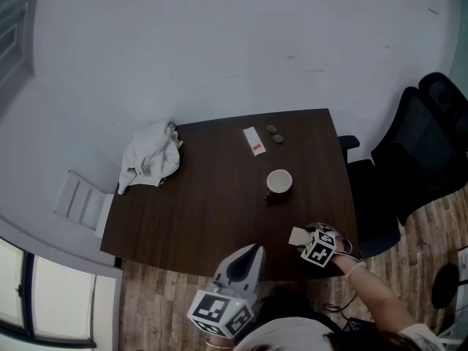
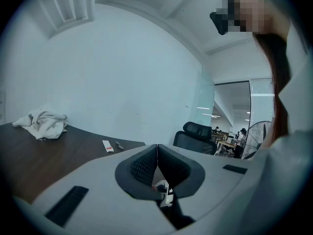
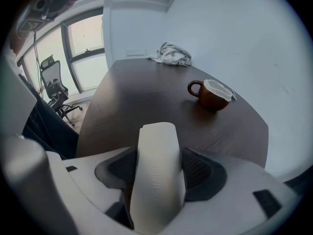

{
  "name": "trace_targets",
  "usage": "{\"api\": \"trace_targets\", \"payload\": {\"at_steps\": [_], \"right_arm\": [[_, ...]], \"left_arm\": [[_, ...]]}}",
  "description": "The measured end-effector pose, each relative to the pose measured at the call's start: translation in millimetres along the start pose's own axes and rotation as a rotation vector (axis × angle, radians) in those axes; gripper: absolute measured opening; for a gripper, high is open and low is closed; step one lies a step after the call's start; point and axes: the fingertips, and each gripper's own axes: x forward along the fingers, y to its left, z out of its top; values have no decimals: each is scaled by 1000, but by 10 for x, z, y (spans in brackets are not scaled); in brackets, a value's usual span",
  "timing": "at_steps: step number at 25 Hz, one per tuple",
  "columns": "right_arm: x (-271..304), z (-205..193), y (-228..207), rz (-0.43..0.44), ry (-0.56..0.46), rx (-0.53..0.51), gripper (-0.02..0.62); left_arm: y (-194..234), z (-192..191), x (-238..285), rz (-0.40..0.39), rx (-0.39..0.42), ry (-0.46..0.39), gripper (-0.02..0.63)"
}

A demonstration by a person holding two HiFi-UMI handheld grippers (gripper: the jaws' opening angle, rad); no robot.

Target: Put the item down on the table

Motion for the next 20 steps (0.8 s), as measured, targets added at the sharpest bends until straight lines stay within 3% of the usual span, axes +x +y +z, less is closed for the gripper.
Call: {"api": "trace_targets", "payload": {"at_steps": [7,20], "right_arm": [[-114,73,23,-33,-57,73,311],[-672,438,0,-145,-274,257,215]], "left_arm": [[11,22,-21,11,0,3,18],[30,67,-125,35,46,-22,18]]}}
